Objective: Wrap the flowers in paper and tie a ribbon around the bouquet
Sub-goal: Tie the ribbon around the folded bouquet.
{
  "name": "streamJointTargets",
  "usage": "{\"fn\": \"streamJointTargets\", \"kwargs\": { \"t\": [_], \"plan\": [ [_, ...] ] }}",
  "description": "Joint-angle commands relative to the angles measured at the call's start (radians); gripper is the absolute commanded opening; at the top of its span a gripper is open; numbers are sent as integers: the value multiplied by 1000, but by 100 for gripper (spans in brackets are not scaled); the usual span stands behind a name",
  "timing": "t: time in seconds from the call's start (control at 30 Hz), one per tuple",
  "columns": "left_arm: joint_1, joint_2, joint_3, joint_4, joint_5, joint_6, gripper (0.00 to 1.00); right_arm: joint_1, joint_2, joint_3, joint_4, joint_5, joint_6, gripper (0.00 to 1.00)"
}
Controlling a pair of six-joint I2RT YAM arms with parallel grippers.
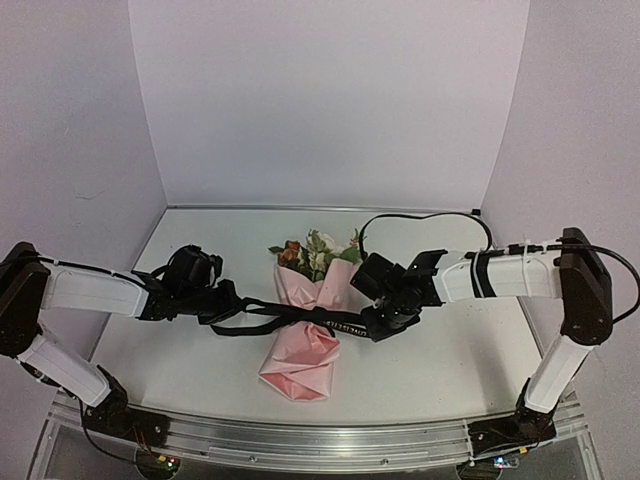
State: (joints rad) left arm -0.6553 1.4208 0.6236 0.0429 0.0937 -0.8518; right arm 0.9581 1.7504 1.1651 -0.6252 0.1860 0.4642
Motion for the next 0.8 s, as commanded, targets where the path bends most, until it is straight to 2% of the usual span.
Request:
{"fn": "streamJointTargets", "kwargs": {
  "t": [0.0,0.23,0.43,0.53,0.77],
  "plan": [
    [8,-21,-4,6,-23,-15,0,1,-35,-23,-33,26,21,0],
    [21,-14,-5,-2,-26,-18,0,-3,-41,21,-59,82,-63,0],
    [31,0,-14,-3,-11,-13,0,-17,-27,57,-99,52,-106,0],
    [39,-6,-22,-12,-13,-11,0,11,-20,81,-192,93,-180,0],
    [51,-24,-36,-23,8,-20,0,113,-51,41,-231,124,-329,0]
  ]
}}
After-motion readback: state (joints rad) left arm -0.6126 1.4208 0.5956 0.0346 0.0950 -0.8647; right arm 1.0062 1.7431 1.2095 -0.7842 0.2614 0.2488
